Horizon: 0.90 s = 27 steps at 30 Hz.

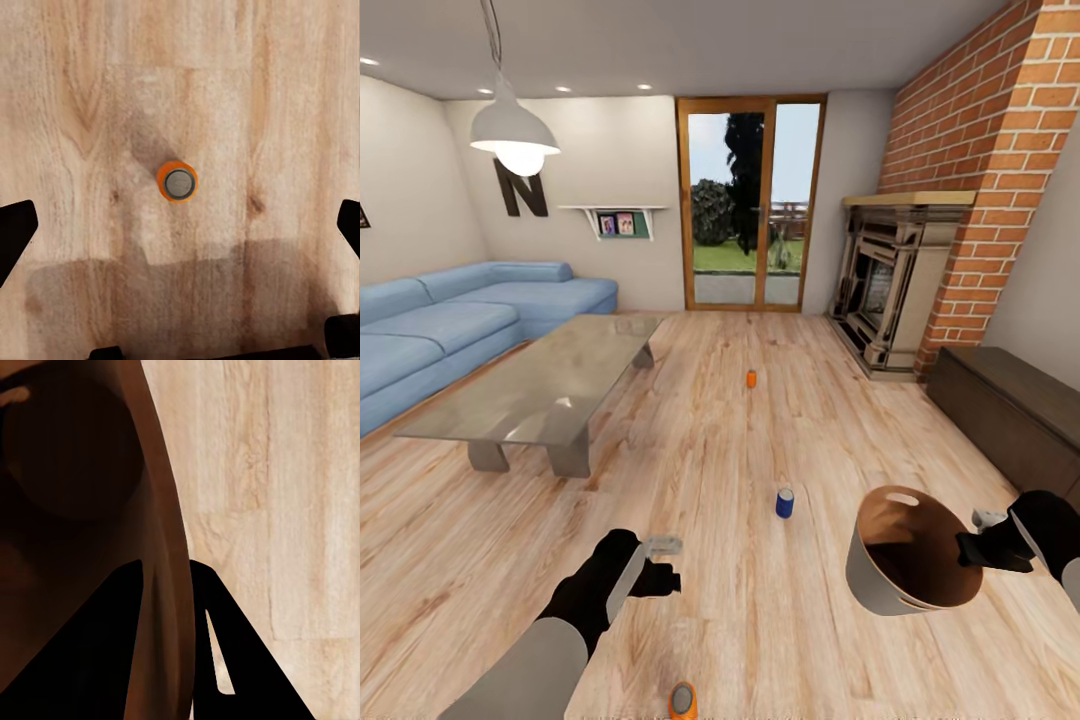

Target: Put the three can of soda from the living room inside the tash can in the kitchen.

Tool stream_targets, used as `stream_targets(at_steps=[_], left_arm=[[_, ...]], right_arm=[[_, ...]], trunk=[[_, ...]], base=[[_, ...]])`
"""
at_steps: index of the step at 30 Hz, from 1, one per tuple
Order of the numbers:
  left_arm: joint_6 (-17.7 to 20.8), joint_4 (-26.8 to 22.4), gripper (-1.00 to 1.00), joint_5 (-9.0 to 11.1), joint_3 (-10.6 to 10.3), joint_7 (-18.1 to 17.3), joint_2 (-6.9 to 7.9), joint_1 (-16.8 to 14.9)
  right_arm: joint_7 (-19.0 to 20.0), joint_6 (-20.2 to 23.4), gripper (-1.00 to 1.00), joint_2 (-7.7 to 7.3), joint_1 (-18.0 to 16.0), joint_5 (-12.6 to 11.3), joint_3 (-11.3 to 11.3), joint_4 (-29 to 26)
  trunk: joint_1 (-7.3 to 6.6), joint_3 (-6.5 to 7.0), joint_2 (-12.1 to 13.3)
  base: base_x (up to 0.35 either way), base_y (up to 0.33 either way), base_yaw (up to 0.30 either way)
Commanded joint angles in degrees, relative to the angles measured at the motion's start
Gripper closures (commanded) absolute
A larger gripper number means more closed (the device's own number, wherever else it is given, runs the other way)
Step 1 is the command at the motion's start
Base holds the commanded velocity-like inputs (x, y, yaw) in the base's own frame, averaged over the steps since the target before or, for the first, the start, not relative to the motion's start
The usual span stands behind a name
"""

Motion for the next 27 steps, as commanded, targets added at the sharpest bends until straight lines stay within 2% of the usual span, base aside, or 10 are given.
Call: stream_targets(at_steps=[1,4,5,9,11,15,18,22,25,27], left_arm=[[-0.08,0.22,-1.0,-0.08,0.0,0.02,0.0,-0.85],[-0.15,0.49,-1.0,-0.18,0.0,0.01,0.02,-2.18],[-0.12,0.56,-1.0,-0.21,-0.02,0.01,0.03,-2.53],[0.3,0.65,-1.0,-0.34,-0.07,-0.06,0.04,-3.0],[0.52,0.66,-1.0,-0.41,-0.1,-0.1,0.04,-3.08],[2.15,0.66,-1.0,-0.62,-0.31,-0.22,0.04,-3.19],[4.16,0.59,-1.0,-0.67,-0.4,-0.26,0.04,-3.22],[5.06,0.46,-1.0,-0.69,-0.43,-0.25,0.11,-3.22],[5.24,0.2,-1.0,-0.62,-0.48,-0.25,0.19,-3.23],[5.31,0.06,-1.0,-0.61,-0.51,-0.24,0.26,-3.3]], right_arm=[[-0.01,0.24,1.0,-0.02,-0.05,-1.03,-0.26,0.01],[-0.22,0.43,1.0,-0.13,-0.31,-0.99,-0.32,-0.38],[-0.28,1.34,1.0,-0.19,-1.3,-0.91,-0.34,-1.05],[-0.39,8.61,1.0,-0.57,-6.41,-0.48,-0.06,-2.05],[-0.44,9.85,1.0,-0.63,-7.31,-0.3,-0.01,-2.19],[-0.49,10.01,1.0,-0.85,-8.91,1.44,0.09,-2.49],[-0.23,10.01,1.0,-2.25,-11.67,2.57,0.08,-2.16],[0.09,10.01,1.0,-3.66,-14.5,2.99,0.15,-1.8],[0.15,10.01,1.0,-4.09,-15.25,3.1,0.2,-1.62],[0.19,10.01,1.0,-4.5,-15.74,3.17,1.18,-1.6]], trunk=[[0.22,-0.27,-0.42],[0.88,-1.08,-1.63],[1.1,-1.35,-2.03],[1.98,-2.42,-3.63],[2.42,-2.96,-4.43],[3.3,-4.04,-6.04],[3.95,-4.85,-7.24],[4.83,-5.93,-8.85],[5.49,-6.73,-10.05],[5.93,-7.27,-10.85]], base=[[0.0,0.0,0.0],[0.0,0.0,0.0],[0.0,0.0,0.0],[0.0,0.0,0.0],[0.0,0.0,0.0],[0.0,0.0,0.0],[0.0,0.0,0.0],[0.0,0.0,0.0],[0.0,0.0,0.0],[0.0,0.0,0.0]])
